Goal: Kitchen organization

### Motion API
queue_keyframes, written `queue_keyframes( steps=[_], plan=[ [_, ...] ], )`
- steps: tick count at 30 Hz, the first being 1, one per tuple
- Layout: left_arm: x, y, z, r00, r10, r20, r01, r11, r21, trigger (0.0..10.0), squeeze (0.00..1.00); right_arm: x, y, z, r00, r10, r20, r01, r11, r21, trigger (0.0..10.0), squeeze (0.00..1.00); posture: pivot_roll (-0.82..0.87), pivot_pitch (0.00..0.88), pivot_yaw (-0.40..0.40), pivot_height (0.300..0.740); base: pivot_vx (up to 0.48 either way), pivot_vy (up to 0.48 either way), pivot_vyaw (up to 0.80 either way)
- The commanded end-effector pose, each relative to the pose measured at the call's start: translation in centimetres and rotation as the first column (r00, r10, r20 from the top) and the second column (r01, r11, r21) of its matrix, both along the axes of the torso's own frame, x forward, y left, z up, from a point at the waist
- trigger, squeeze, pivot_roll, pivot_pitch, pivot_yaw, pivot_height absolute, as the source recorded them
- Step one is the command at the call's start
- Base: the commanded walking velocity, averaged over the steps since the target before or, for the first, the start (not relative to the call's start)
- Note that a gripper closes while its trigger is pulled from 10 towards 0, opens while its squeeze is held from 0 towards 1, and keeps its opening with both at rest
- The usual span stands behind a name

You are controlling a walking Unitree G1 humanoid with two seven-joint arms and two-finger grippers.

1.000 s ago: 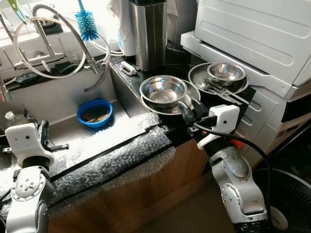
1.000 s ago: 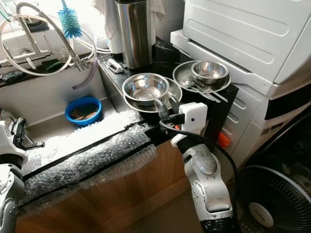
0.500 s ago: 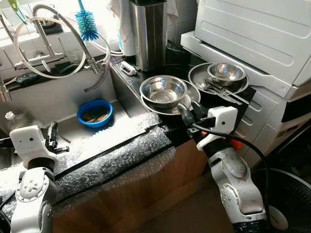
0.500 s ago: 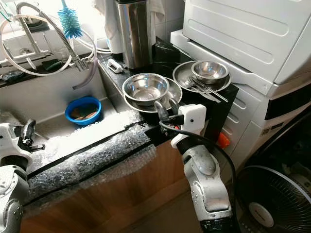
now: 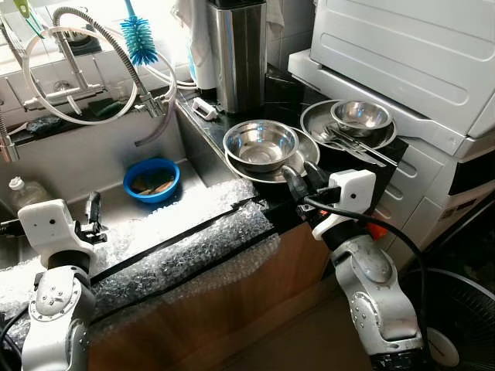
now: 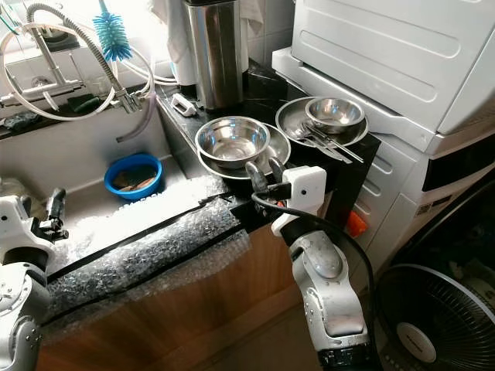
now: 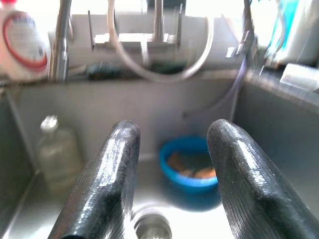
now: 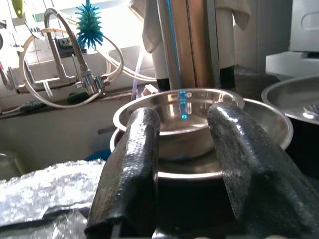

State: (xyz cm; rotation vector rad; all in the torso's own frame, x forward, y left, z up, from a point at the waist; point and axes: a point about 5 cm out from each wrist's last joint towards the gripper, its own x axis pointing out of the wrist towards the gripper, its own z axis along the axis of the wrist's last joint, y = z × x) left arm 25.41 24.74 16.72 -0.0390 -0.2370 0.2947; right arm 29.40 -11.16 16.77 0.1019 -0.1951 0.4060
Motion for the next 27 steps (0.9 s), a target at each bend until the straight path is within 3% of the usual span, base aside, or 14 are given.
queue_keyframes(
  steps=[1, 6, 11, 18, 27],
  plan=[
    [-0.2, 0.1, 2.2, 0.994, -0.007, 0.105, 0.004, 1.000, 0.030, 10.0, 0.00, 0.3, 0.0, 0.7, 1.000, -0.009, 0.028, 0.009, 1.000, 0.001, 10.0, 0.00, -0.13, 0.000, 0.059, 0.740, 0.000, 0.000, 0.00],
    [-0.8, -0.2, 3.7, 0.991, -0.060, 0.116, 0.044, 0.990, 0.135, 10.0, 0.00, 0.5, -0.6, 1.6, 0.998, -0.034, 0.059, 0.035, 0.999, -0.007, 10.0, 0.00, -0.13, 0.000, 0.057, 0.740, 0.000, 0.000, 0.00],
    [-1.0, -0.5, 3.2, 0.993, -0.083, 0.079, 0.068, 0.982, 0.176, 10.0, 0.00, 0.8, -0.8, 2.0, 0.997, -0.049, 0.058, 0.048, 0.999, 0.013, 10.0, 0.00, -0.13, 0.000, 0.056, 0.740, 0.000, 0.000, 0.00],
    [-1.5, -2.5, 1.3, 0.988, -0.143, 0.049, 0.134, 0.978, 0.163, 10.0, 0.00, 0.8, -1.4, 1.1, 0.995, -0.080, 0.051, 0.081, 0.997, -0.013, 10.0, 0.00, -0.14, 0.000, 0.051, 0.740, 0.000, 0.000, 0.00],
    [-1.4, -2.5, 0.2, 0.992, -0.118, 0.048, 0.110, 0.983, 0.144, 10.0, 0.00, 0.5, -3.5, -0.8, 0.987, -0.163, 0.010, 0.164, 0.985, -0.046, 10.0, 0.00, -0.14, 0.000, 0.045, 0.740, 0.000, 0.000, 0.00]
  ],
)
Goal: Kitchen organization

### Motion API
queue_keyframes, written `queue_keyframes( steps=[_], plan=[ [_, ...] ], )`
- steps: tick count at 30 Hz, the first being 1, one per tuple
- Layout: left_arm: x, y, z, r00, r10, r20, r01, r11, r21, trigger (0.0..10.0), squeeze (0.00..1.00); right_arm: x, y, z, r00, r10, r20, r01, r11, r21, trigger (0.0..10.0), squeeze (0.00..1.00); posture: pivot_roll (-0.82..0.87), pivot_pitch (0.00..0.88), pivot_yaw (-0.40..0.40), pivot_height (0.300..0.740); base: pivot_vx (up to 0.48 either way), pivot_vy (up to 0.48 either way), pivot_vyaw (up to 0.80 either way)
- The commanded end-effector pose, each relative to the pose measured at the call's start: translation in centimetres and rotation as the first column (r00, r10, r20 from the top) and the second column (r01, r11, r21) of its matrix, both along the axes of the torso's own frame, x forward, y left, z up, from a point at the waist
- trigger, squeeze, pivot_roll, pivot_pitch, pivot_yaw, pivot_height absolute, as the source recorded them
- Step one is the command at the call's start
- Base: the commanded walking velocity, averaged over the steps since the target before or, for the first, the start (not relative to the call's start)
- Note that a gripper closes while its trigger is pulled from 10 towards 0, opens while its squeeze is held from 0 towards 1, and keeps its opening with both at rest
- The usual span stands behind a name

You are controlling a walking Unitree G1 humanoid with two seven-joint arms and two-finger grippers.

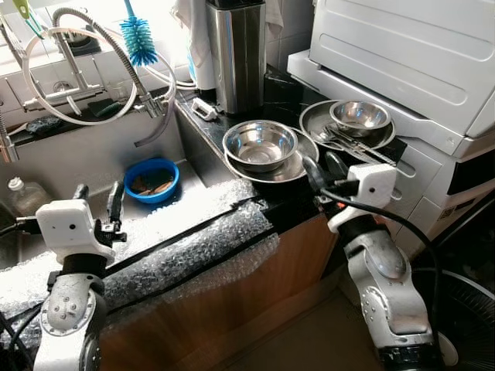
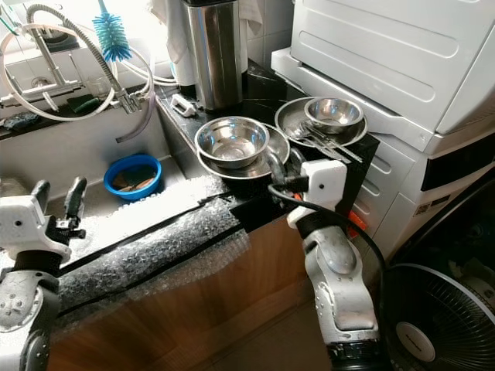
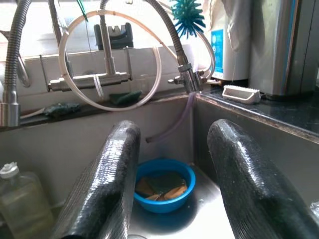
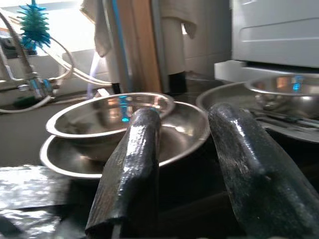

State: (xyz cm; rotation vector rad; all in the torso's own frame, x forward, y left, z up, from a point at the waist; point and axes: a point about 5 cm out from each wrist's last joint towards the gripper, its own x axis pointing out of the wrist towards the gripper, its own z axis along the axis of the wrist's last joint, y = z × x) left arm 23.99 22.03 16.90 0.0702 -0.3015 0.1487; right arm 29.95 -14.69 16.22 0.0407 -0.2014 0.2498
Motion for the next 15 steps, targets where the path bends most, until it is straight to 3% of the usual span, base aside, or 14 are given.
queue_keyframes(
  steps=[1, 9, 15],
  plan=[
    [0.0, 0.2, 0.0, 1.000, 0.016, 0.011, -0.016, 1.000, 0.009, 10.0, 0.00, 0.0, -0.1, -0.3, 1.000, -0.007, -0.003, 0.007, 1.000, -0.005, 10.0, 0.00, -0.14, 0.000, 0.045, 0.740, 0.000, 0.000, 0.00],
    [-0.2, 0.1, -0.1, 0.998, 0.053, 0.035, -0.052, 0.998, -0.025, 10.0, 0.00, 0.8, -0.5, 0.0, 1.000, -0.023, 0.016, 0.023, 1.000, 0.017, 10.0, 0.00, -0.11, 0.000, 0.022, 0.740, 0.000, 0.000, 0.00],
    [0.3, 0.6, 0.0, 0.998, 0.049, 0.043, -0.048, 0.998, -0.028, 10.0, 0.00, 1.3, 1.2, -0.1, 1.000, 0.003, 0.024, -0.004, 1.000, 0.031, 10.0, 0.00, -0.10, 0.000, 0.038, 0.740, 0.000, 0.000, 0.00]
  ],
)
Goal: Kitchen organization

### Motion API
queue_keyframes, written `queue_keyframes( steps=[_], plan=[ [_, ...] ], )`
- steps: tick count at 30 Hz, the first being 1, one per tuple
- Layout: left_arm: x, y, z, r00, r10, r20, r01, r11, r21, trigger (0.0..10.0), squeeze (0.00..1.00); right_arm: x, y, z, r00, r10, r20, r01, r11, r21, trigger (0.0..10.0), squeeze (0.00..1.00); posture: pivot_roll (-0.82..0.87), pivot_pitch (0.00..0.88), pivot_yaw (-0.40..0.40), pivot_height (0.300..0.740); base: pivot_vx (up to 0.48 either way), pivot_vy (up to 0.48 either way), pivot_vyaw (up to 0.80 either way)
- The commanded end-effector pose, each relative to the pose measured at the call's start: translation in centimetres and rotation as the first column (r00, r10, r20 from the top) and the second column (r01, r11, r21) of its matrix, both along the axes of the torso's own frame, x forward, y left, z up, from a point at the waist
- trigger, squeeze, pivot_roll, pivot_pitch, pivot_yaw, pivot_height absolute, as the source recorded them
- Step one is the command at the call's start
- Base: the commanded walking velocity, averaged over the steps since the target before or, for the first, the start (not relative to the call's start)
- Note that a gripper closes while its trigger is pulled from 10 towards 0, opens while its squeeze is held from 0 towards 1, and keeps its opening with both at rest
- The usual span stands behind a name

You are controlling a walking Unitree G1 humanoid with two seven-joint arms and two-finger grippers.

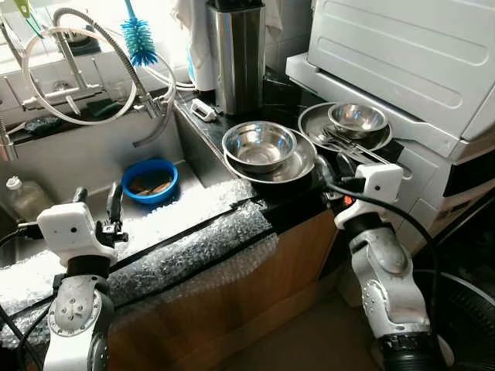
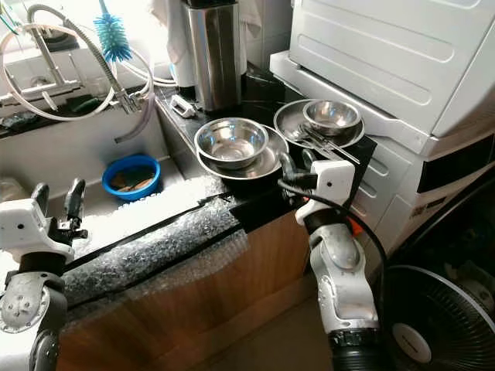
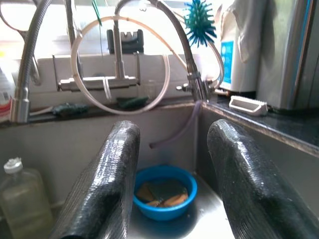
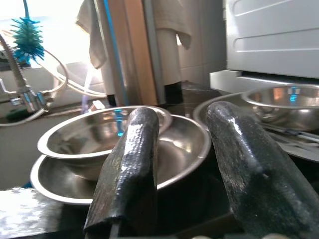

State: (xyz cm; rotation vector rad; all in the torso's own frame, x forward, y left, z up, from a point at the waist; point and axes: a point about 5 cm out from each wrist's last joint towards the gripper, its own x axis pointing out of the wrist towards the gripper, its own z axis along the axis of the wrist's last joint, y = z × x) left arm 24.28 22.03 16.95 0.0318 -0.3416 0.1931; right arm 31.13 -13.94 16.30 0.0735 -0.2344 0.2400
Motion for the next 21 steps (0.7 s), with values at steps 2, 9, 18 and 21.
queue_keyframes(
  steps=[2, 9, 18, 21],
  plan=[
    [0.0, 0.8, -0.2, 1.000, 0.018, -0.005, -0.018, 1.000, 0.009, 10.0, 0.00, 0.0, 0.9, -0.4, 1.000, 0.023, -0.006, -0.023, 1.000, -0.009, 10.0, 0.00, -0.10, 0.000, 0.037, 0.740, 0.000, 0.000, 0.00],
    [0.5, 1.1, 0.1, 1.000, 0.008, 0.001, -0.008, 1.000, 0.020, 10.0, 0.00, 0.3, 1.7, -0.2, 0.999, 0.054, 0.006, -0.054, 0.999, -0.006, 10.0, 0.00, -0.09, 0.000, 0.049, 0.740, 0.000, 0.000, 0.00],
    [0.5, 1.6, -0.3, 1.000, 0.016, -0.013, -0.016, 1.000, 0.024, 10.0, 0.00, 0.2, 2.4, -0.3, 0.997, 0.071, 0.005, -0.071, 0.997, 0.007, 10.0, 0.00, -0.12, 0.000, 0.044, 0.740, 0.000, 0.000, 0.00],
    [0.8, 1.3, -0.4, 1.000, 0.025, -0.005, -0.025, 1.000, 0.004, 10.0, 0.00, 0.5, 2.2, 0.4, 0.997, 0.077, 0.029, -0.077, 0.997, -0.004, 10.0, 0.00, -0.11, 0.000, 0.049, 0.740, 0.000, 0.000, 0.00]
  ],
)
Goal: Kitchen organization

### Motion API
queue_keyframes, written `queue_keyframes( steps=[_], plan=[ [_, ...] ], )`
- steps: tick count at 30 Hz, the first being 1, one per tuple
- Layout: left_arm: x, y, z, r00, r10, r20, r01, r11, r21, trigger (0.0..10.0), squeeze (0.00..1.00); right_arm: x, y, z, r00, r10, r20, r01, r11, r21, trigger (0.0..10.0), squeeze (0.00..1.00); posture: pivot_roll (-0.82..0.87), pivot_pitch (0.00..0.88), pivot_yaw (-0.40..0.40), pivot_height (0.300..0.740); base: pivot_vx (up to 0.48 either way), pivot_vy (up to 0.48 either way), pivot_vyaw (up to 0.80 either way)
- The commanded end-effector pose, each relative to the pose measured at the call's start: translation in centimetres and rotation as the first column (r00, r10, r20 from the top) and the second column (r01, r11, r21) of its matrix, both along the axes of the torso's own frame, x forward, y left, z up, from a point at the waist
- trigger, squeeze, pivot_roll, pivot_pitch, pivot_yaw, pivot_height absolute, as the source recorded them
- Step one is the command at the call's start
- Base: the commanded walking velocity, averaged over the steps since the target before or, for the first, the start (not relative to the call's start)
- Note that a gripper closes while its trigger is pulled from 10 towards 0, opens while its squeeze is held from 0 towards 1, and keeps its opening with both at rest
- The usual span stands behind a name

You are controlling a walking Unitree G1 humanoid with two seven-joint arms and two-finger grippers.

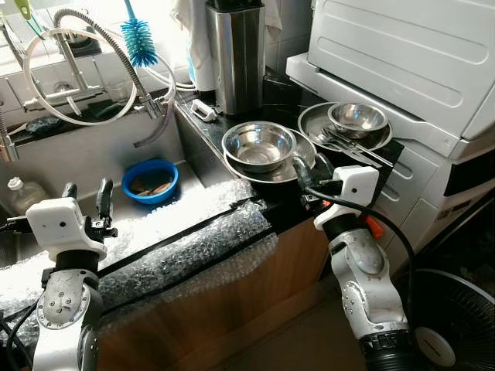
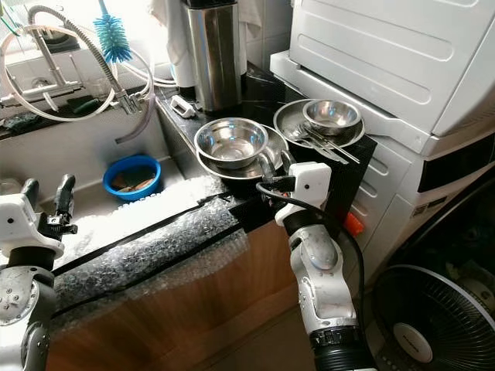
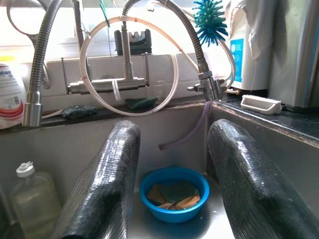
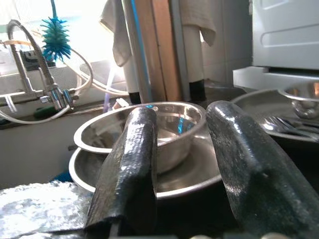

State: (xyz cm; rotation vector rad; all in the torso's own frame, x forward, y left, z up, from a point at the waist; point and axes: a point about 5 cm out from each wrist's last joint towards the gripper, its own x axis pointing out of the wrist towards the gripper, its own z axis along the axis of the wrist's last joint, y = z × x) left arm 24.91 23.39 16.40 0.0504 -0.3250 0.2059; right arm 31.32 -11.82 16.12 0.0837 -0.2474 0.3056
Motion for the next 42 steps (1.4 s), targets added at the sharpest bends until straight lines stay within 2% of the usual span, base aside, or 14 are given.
queue_keyframes(
  steps=[1, 2, 5, 7, 10, 19, 24, 31, 42],
  plan=[
    [0.2, -0.1, 0.1, 1.000, 0.009, 0.013, -0.009, 1.000, -0.010, 10.0, 0.00, 0.3, 0.1, 0.6, 1.000, 0.011, 0.015, -0.011, 1.000, -0.006, 10.0, 0.00, -0.11, 0.000, 0.049, 0.740, 0.000, 0.000, 0.00],
    [0.4, -0.6, 0.4, 1.000, -0.011, 0.026, 0.012, 1.000, -0.019, 10.0, 0.00, 0.4, -0.2, 0.6, 1.000, 0.000, 0.020, -0.001, 1.000, 0.004, 10.0, 0.00, -0.11, 0.000, 0.061, 0.740, 0.000, 0.000, 0.00],
    [0.7, -0.8, 0.6, 0.999, -0.026, 0.027, 0.026, 1.000, -0.011, 10.0, 0.00, 0.4, 0.0, 0.3, 1.000, -0.006, 0.023, 0.007, 1.000, -0.024, 10.0, 0.00, -0.11, 0.000, 0.058, 0.740, 0.000, 0.000, 0.00],
    [0.7, -0.8, 1.0, 0.999, -0.029, 0.041, 0.029, 1.000, -0.008, 10.0, 0.00, 0.4, 0.1, 0.4, 1.000, -0.007, 0.027, 0.007, 1.000, -0.011, 10.0, 0.00, -0.10, 0.000, 0.050, 0.740, 0.000, 0.000, 0.22],
    [0.6, -0.4, 1.0, 0.999, -0.002, 0.051, 0.003, 1.000, -0.006, 10.0, 0.00, 0.4, 0.7, 0.5, 1.000, 0.019, 0.024, -0.019, 1.000, 0.001, 10.0, 0.00, -0.09, 0.000, 0.039, 0.740, 0.000, 0.000, 0.58],
    [-0.2, -0.5, 0.9, 0.999, -0.001, 0.034, 0.001, 1.000, 0.001, 10.0, 0.00, 0.5, 1.5, 0.3, 0.999, 0.048, 0.011, -0.048, 0.999, 0.022, 10.0, 0.00, -0.06, 0.000, 0.052, 0.740, 0.000, 0.000, 0.00],
    [0.2, -0.1, 1.2, 0.999, -0.008, 0.032, 0.008, 1.000, 0.006, 10.0, 0.00, 0.1, 1.1, 0.1, 1.000, 0.018, 0.007, -0.019, 0.999, 0.033, 10.0, 0.00, -0.08, 0.000, 0.082, 0.740, 0.000, 0.000, 0.00],
    [0.2, 0.0, 1.3, 0.999, -0.006, 0.036, 0.006, 1.000, -0.008, 10.0, 0.00, -0.1, 1.0, 0.2, 1.000, 0.012, 0.011, -0.013, 1.000, 0.022, 10.0, 0.00, -0.08, 0.000, 0.082, 0.740, 0.000, 0.000, 0.00],
    [0.1, -0.6, 1.1, 0.999, -0.022, 0.033, 0.022, 1.000, -0.014, 10.0, 0.00, 0.3, 0.5, 1.7, 0.998, -0.004, 0.063, 0.003, 1.000, 0.015, 10.0, 0.00, -0.09, 0.000, 0.066, 0.740, 0.000, 0.000, 0.00]
  ],
)
